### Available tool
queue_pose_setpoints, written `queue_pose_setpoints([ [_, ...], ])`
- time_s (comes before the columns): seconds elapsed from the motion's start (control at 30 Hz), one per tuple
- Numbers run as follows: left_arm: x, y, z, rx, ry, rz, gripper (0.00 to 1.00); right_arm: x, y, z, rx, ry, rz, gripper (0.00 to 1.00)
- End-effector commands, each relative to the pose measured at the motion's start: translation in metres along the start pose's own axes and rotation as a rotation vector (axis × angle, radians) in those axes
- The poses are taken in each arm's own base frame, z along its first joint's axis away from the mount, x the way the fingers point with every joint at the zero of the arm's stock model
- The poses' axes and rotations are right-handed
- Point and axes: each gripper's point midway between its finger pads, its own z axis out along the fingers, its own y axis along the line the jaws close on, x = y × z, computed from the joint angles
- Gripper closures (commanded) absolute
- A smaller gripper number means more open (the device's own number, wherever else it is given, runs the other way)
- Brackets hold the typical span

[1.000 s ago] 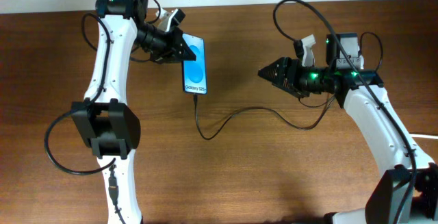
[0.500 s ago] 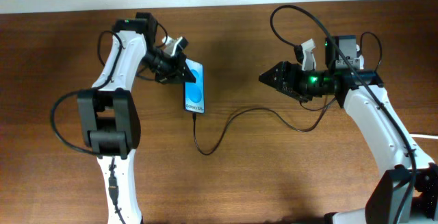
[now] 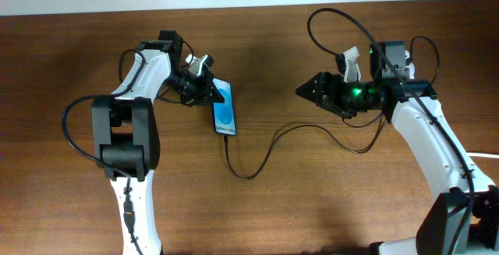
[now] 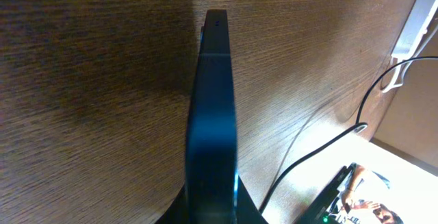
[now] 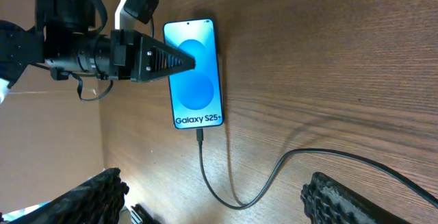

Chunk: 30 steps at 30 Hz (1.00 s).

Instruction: Plug charger to phone and switch on socket

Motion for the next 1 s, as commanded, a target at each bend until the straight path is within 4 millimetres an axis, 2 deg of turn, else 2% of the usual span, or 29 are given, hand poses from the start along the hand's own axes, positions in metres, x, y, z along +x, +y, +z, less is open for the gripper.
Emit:
queue_pose_setpoints([
  [0.0, 0.001, 0.004, -0.001, -0.027, -0.005, 0.009, 0.91, -0.003, -0.002, -0.001, 0.011, -0.009, -0.015, 0.12],
  [0.03, 0.001, 0.004, -0.001, -0.026, -0.005, 0.009, 0.88, -0.003, -0.002, -0.001, 0.011, -0.009, -0.015, 0.12],
  [0.2, 0.001, 0.004, -0.001, -0.029, -0.005, 0.009, 0.56, -0.003, -0.002, -0.001, 0.012, -0.009, -0.015, 0.13],
  [0.23, 0.001, 0.007, -0.001, -0.043, -0.005, 0.009, 0.53, -0.003, -0.002, -0.001, 0.011, -0.009, -0.015, 0.12],
  [0.57, 0.000, 0.046, -0.007, -0.272, -0.011, 0.006, 0.48, -0.004, -0.003, -0.001, 0.018, -0.012, -0.015, 0.12],
  [0.77, -0.001, 0.057, -0.011, -0.343, -0.015, 0.000, 0.36, -0.005, -0.004, -0.001, 0.026, -0.015, -0.015, 0.12],
  [0.97, -0.006, 0.081, -0.023, -0.497, -0.051, -0.047, 0.37, -0.005, -0.005, -0.001, 0.032, -0.018, -0.015, 0.12],
])
